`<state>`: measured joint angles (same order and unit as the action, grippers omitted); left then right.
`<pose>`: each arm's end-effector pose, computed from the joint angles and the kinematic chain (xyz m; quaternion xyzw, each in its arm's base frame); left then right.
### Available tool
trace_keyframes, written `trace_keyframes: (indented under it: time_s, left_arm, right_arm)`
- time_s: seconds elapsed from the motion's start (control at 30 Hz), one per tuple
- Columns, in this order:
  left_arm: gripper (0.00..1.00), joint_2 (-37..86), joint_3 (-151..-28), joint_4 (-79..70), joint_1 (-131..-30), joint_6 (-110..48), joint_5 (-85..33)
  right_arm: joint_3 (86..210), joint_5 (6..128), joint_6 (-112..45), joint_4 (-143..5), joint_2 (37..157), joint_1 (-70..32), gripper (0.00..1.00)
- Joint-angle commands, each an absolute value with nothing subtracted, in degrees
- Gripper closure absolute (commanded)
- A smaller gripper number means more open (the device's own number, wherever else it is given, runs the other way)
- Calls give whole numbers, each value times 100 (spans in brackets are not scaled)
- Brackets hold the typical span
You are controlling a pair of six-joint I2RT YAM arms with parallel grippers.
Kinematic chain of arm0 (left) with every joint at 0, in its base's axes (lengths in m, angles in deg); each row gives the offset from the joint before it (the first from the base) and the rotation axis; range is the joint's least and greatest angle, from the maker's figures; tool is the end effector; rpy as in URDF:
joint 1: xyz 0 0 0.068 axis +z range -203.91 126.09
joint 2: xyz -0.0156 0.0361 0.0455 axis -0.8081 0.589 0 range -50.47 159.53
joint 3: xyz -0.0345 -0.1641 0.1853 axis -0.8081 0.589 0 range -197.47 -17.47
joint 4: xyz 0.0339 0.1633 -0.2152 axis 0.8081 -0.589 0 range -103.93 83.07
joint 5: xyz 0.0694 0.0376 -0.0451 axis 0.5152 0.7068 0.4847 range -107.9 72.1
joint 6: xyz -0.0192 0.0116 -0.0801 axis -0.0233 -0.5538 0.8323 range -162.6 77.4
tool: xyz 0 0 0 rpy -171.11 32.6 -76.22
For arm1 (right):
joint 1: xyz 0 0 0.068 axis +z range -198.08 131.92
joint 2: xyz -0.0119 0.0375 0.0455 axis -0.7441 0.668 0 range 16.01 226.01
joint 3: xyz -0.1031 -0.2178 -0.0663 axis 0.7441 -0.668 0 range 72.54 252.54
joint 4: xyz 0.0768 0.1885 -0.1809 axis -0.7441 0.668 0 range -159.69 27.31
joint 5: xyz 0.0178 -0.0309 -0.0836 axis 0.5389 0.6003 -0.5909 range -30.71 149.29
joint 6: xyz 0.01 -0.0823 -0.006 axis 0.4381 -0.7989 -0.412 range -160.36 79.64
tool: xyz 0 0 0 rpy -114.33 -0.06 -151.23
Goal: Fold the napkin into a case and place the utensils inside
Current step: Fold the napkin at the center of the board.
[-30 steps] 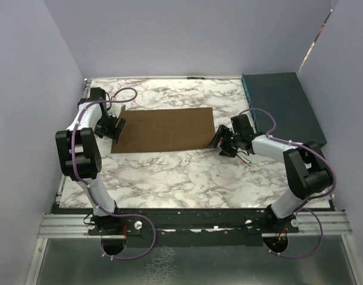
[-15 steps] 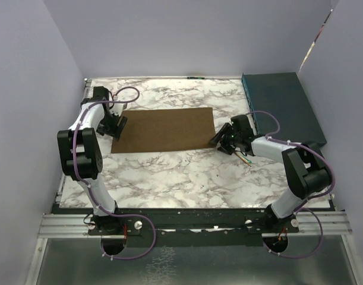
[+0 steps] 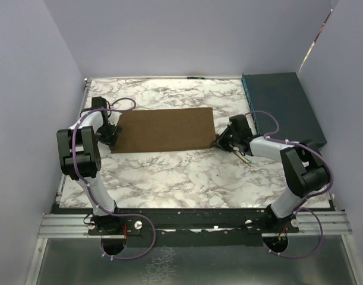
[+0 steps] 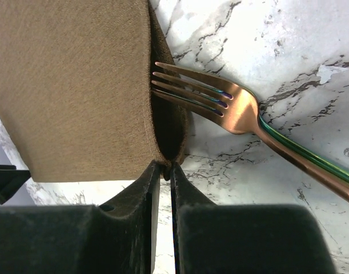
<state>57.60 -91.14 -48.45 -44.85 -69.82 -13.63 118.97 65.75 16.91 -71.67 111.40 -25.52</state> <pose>0.3701 0.0645 0.1044 0.1520 0.9801 0.0733 0.1049 0.3255 0.1441 0.0918 0.2574 0.8928 0.2751 0.2471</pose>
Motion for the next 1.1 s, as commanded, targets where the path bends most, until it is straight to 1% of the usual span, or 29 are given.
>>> trace_keyframes:
  time_s: [0.0,0.17,0.3,0.4,0.63,0.83,1.07]
  left_arm:
    - [30,5941,-8897,-4557,-4456,-7094,-1143]
    - [32,5877,-8858,-4564,-4387,-7147,-1235]
    - [37,5876,-8884,-4665,-4351,-7152,-1418]
    - [43,5894,-8855,-4642,-4305,-7099,-1569]
    - [48,5999,-8901,-4831,-4107,-7055,-2024]
    - [55,6037,-8849,-4885,-3973,-7046,-2253]
    - [63,6072,-8839,-4877,-3975,-6942,-2423]
  right_arm:
    - [12067,6261,1562,-7039,10964,-2503,89]
    - [12361,6250,1159,-6978,10989,-2420,92]
    - [13185,6141,615,-6513,11261,-1986,93]
    - [13805,6231,163,-6303,11577,-1589,93]
    - [15343,7203,-756,-5771,12727,-851,92]
    - [16325,8086,-946,-5760,13634,-524,91]
    - [16578,7722,-1021,-5383,13831,-586,91]
